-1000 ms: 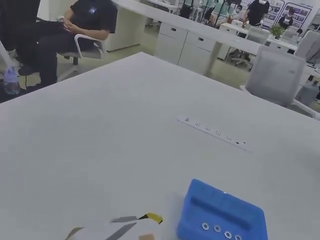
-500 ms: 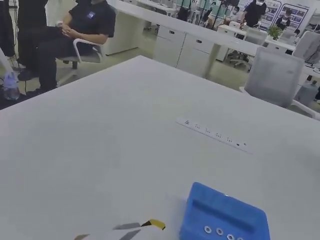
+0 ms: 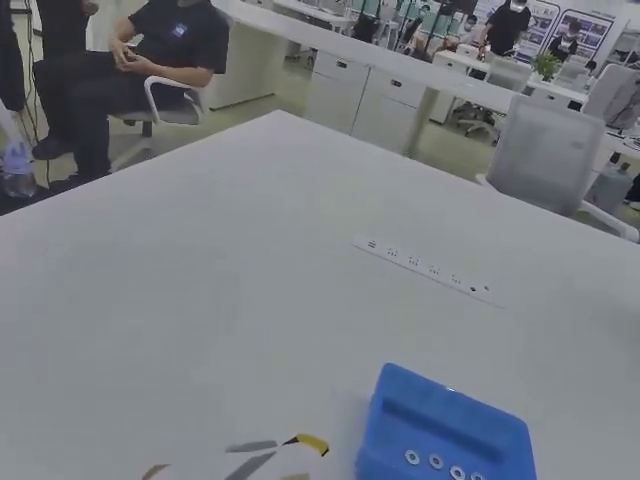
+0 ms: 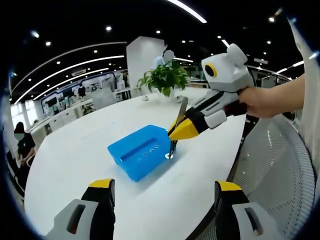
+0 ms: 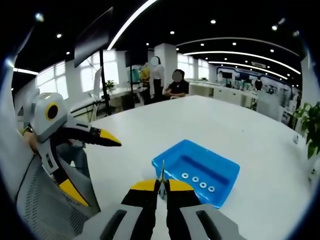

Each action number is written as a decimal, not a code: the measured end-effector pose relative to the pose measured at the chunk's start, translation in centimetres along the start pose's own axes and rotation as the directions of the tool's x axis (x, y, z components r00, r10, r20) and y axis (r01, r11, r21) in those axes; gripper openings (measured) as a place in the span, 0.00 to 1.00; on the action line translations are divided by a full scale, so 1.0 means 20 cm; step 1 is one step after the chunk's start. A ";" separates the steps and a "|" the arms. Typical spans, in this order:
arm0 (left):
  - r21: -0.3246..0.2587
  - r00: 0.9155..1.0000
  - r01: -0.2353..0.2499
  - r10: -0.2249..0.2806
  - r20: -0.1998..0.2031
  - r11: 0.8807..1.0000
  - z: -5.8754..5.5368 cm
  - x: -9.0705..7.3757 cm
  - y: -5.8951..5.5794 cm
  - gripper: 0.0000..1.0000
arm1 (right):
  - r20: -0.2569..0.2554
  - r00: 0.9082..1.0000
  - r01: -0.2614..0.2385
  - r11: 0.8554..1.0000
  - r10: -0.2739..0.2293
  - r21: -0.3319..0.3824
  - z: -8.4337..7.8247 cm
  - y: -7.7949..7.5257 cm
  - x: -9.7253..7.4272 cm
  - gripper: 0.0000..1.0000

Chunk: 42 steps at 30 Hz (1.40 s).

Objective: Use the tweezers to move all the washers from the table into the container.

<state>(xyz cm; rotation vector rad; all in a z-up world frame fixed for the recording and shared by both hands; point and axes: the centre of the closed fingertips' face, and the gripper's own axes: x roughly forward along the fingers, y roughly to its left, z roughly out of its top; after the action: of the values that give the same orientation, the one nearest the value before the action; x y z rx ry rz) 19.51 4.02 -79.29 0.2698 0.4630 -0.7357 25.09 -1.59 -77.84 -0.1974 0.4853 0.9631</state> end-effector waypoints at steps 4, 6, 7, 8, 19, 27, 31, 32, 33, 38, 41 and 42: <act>0.000 1.000 0.001 -0.001 0.000 1.000 0.00 0.00 0.00 0.82 | 0.006 1.000 0.013 1.000 -0.013 0.011 0.02 -0.02 0.00 0.02; 0.002 1.000 0.001 -0.001 0.000 1.000 0.00 0.00 0.00 0.82 | 0.014 1.000 0.016 1.000 -0.016 0.015 0.04 -0.03 0.00 0.02; 0.002 1.000 0.002 -0.002 0.001 1.000 0.00 0.00 0.00 0.82 | 0.021 1.000 0.017 1.000 -0.017 0.011 0.06 -0.04 0.01 0.02; 0.002 1.000 0.002 -0.002 0.002 1.000 0.00 0.00 0.00 0.82 | 0.024 1.000 0.017 1.000 -0.018 0.010 0.08 -0.04 0.02 0.02; 0.001 1.000 -0.006 0.006 0.002 1.000 0.00 0.00 0.00 0.82 | 0.068 0.998 0.005 1.000 -0.005 -0.003 0.20 -0.08 0.08 0.02; 0.002 1.000 -0.008 0.008 -0.002 1.000 0.00 0.00 0.00 0.82 | 0.073 0.997 0.000 1.000 0.001 -0.021 0.24 -0.13 0.13 0.02; -0.001 1.000 -0.008 0.008 0.001 1.000 0.00 0.00 0.00 0.82 | 0.062 0.998 -0.003 1.000 0.004 -0.017 0.24 -0.17 0.16 0.02; -0.001 1.000 -0.009 0.009 0.000 1.000 0.00 0.00 0.00 0.82 | 0.062 0.998 -0.002 1.000 0.003 -0.019 0.24 -0.17 0.17 0.02; -0.003 1.000 -0.008 0.008 0.000 1.000 0.00 0.00 0.00 0.82 | 0.060 0.998 -0.004 1.000 0.005 -0.017 0.24 -0.18 0.18 0.02; -0.004 1.000 -0.011 0.011 0.000 1.000 0.00 0.00 0.01 0.82 | 0.048 0.999 -0.007 1.000 0.007 -0.008 0.22 -0.21 0.22 0.02; -0.003 1.000 -0.007 0.007 -0.001 1.000 0.00 0.00 0.01 0.82 | 0.032 0.999 -0.008 1.000 0.008 -0.009 0.20 -0.23 0.25 0.02; 0.000 1.000 -0.009 0.009 -0.002 1.000 0.00 0.00 0.01 0.82 | 0.026 1.000 -0.008 1.000 0.008 -0.010 0.19 -0.24 0.26 0.02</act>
<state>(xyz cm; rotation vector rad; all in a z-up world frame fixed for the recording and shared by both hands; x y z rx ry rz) 19.60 4.14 -79.32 0.2722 0.4634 -0.7266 32.74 0.93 -77.32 -0.1917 0.4581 0.9746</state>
